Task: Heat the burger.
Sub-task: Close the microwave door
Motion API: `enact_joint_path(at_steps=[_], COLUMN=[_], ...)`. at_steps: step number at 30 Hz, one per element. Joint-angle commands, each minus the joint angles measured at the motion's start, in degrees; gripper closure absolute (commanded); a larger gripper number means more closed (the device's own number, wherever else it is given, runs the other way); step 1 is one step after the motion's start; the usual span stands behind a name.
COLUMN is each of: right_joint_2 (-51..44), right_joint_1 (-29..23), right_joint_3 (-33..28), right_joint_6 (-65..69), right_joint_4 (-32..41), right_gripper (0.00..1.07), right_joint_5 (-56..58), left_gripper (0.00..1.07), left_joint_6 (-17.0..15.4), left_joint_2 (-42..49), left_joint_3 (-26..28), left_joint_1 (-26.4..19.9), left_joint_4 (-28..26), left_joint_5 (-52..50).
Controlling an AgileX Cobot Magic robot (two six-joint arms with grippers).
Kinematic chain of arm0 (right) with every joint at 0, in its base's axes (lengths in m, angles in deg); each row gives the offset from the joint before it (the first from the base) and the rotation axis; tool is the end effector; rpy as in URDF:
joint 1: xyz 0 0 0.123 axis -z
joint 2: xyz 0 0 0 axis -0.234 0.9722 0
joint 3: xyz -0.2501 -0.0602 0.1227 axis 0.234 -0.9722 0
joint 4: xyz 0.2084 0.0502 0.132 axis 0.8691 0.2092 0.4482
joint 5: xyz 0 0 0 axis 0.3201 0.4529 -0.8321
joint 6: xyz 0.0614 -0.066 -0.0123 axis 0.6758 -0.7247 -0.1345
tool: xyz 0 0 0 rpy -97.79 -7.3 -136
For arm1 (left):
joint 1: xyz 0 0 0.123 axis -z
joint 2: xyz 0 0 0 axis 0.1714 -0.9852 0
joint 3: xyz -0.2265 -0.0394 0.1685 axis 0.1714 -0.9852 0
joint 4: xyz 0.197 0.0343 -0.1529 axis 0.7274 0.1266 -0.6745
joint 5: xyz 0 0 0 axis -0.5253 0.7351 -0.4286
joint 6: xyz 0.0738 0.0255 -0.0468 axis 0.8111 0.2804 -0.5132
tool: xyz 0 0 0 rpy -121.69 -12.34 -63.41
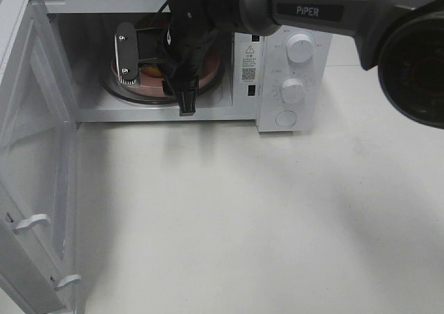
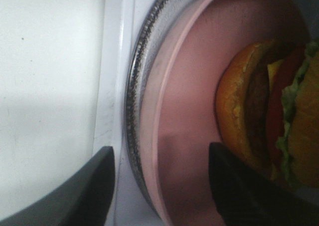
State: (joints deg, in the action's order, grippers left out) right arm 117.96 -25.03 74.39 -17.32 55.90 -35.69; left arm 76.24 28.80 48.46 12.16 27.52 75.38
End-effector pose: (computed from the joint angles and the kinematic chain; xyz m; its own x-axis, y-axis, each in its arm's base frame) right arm 0.4249 0.3252 0.1728 0.3027 -0.9391 -0.1628 -0.7510 -0.1298 -0.6474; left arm -0.0091 -0.0107 0.2806 -0.4527 -0.0168 -0.8915 0.1329 0.9874 -0.0861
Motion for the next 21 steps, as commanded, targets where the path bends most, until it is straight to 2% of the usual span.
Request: enact_joint_path(at_steps=[1,2,3,5,9,12,17,19,21], right_joint_2=[-3.67,-5.27,-5.27,-7.45,-10.03,-13.75,-17.3,-21.89,-22.86], right_joint_1=[-0.29,-0.29,-0.29,-0.29,-0.29,-0.29,-0.29,-0.29,-0.29], right_joint_3=[-5.61,-8.25,-8.25,-12.32,-16.56,-22.92,-28.3,-34.21,-35.7], right_joint_6=[0.34,0.34,0.34,0.34,0.34,0.52,2.01,4.87,5.56], right_joint_4=[0.11,0.11,0.11,0.0,-0.06,-0.06,-0.06,-0.06,-0.06], right_gripper=[0.39,0.35,0.35,0.3,0.3,0.31,0.31,0.31,0.31], right_joint_5=[-4.53,-6.13,-6.13,-8.37,-11.63,-14.67,-15.81,-17.48,-17.59], left_gripper=[0.07,0.07,0.07,0.07,0.07,0.07,0.07,0.07,0.07], left_joint_6=[0.0,0.0,0.0,0.0,0.0,0.0,0.0,0.0,0.0], left_joint_2=[0.97,0.97,0.97,0.97,0.97,0.97,0.97,0.97,0.97], left_joint_3=[0.06,0.06,0.06,0.06,0.06,0.06,0.06,0.06,0.06], left_joint_1=[0.06,0.06,0.06,0.06,0.06,0.06,0.06,0.06,0.06], left_joint_4=[-0.23,-0.23,-0.23,-0.23,-0.23,-0.23,-0.23,-0.23,-0.23], left_joint_5=[-0.57,-0.57,-0.57,-0.57,-0.57,-0.57,-0.57,-0.57,-0.57])
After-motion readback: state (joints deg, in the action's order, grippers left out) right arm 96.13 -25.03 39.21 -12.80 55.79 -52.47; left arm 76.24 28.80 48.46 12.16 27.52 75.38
